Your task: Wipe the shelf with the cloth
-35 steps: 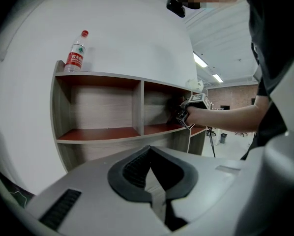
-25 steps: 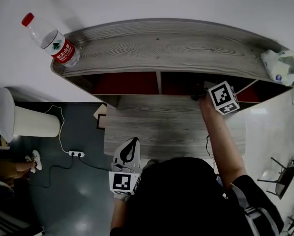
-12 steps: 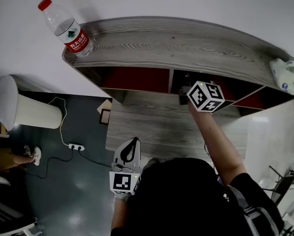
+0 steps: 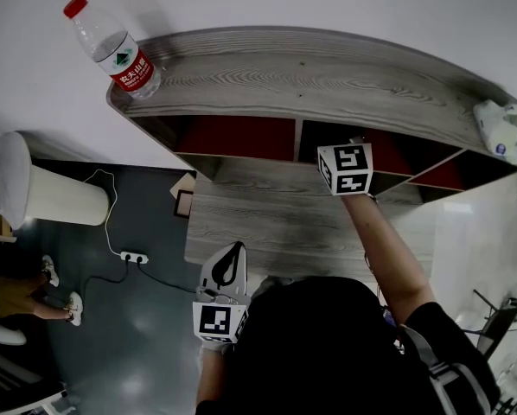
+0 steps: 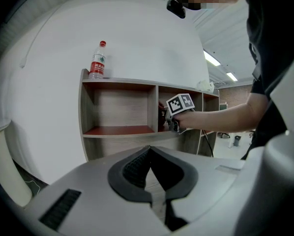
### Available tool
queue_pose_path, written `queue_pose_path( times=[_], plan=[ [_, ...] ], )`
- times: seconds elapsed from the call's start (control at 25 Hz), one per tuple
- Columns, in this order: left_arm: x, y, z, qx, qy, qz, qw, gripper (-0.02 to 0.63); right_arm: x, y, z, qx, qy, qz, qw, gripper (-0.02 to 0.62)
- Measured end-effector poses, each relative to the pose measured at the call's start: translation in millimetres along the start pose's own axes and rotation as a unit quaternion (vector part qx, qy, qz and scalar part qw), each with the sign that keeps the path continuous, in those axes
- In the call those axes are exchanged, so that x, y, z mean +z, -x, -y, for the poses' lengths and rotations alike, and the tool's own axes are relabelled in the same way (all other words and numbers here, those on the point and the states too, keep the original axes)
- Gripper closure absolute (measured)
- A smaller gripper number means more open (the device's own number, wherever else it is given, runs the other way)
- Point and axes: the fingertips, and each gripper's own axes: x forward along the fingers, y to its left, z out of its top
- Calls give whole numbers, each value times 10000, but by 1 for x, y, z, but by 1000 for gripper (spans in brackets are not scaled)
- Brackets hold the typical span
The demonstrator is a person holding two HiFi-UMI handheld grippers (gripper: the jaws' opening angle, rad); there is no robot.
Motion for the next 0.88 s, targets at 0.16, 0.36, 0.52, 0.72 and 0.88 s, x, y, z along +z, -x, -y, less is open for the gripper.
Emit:
queue_pose_path(
  times=[0.16,0.36,0.52,0.72,0.88],
  plan=[
    [3,-6,5,-86,-22,19,10000,606,-8,2,8,-17,361,-345,9988,549],
    [7,-16,12,-270,-71,67,9996,606,-23,11,26,-85,546,-909,9943,540],
    [10,-26,20,-475,-138,95,9987,606,-41,25,52,-392,588,-1281,9892,540],
    [14,-38,31,-706,-185,109,9973,606,-60,44,89,-894,554,-1718,9795,535],
    [17,-44,38,-878,-257,155,9957,606,-77,60,115,-1282,380,-2037,9698,534]
  ],
)
